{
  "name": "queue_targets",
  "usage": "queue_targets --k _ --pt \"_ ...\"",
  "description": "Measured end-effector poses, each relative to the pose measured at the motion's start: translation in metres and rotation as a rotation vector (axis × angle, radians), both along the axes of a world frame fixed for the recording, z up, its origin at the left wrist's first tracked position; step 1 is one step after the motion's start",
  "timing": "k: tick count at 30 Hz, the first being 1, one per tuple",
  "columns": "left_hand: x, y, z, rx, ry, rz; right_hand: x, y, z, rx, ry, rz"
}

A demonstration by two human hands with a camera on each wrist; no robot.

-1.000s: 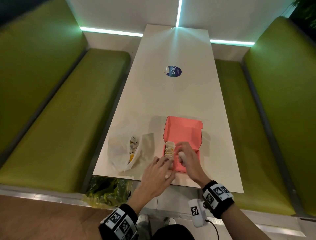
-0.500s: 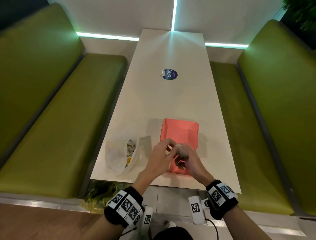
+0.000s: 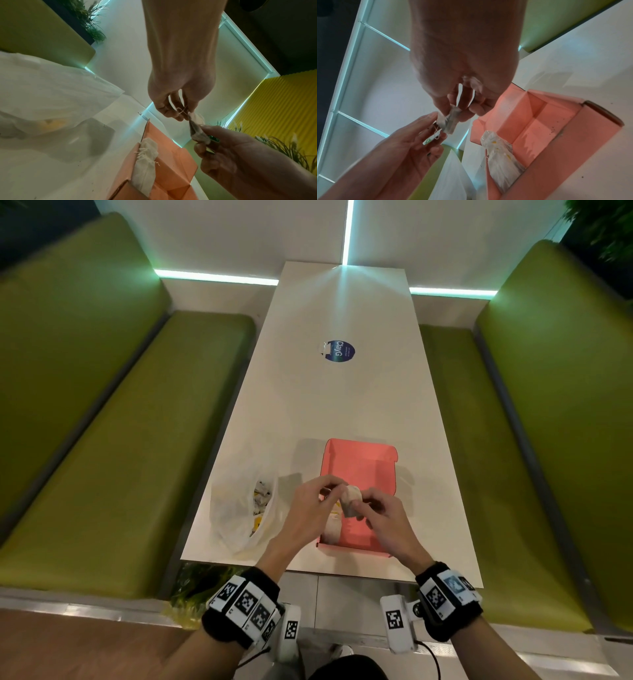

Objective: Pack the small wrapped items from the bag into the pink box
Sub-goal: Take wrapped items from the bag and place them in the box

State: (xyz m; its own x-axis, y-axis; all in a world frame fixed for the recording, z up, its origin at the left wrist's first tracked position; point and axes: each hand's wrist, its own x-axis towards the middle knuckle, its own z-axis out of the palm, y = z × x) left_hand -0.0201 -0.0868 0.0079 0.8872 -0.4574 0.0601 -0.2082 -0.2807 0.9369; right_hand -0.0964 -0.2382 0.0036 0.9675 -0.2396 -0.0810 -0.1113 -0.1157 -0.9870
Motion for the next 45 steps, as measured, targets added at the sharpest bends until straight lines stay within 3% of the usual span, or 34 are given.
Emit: queue_targets --k 5,9,12,17,21,24,29,32,41,45 --pt "0.018 -0.001 0.009 0.027 0.008 -0.046 -0.004 -0.003 0.000 0.066 0.026 -0.020" --pt "0.025 0.004 0.004 0.113 -0.097 0.132 -0.008 -0.004 0.000 0.089 0.037 -0.122" --pt "0.001 0.004 0.007 0.055 -0.151 0.175 -0.009 0.001 0.001 -0.024 -0.031 -0.249" --pt "-0.038 -0.007 0.007 -0.189 0.221 0.001 -0.010 0.015 0.003 -0.274 -0.139 -0.292" --pt "-0.034 -0.007 0.000 -0.274 0.249 0.107 -0.013 0.022 -0.001 -0.464 -0.232 -0.115" --pt "-0.028 0.000 -0.007 -0.267 0.235 0.157 -0.018 0.021 -0.001 -0.434 -0.248 -0.084" --pt "-0.027 0.006 -0.009 -0.235 0.193 0.174 -0.019 0.016 -0.001 -0.312 -0.169 -0.241" --pt "-0.028 0.006 -0.007 -0.222 0.163 0.151 -0.013 0.019 0.000 -0.254 -0.089 -0.172" --pt "-0.028 0.016 -0.002 -0.116 -0.012 0.021 -0.008 0.018 -0.002 -0.191 -0.096 -0.133" --pt "-0.021 0.022 -0.003 -0.065 -0.009 0.005 -0.009 0.013 0.008 -0.123 -0.039 0.042"
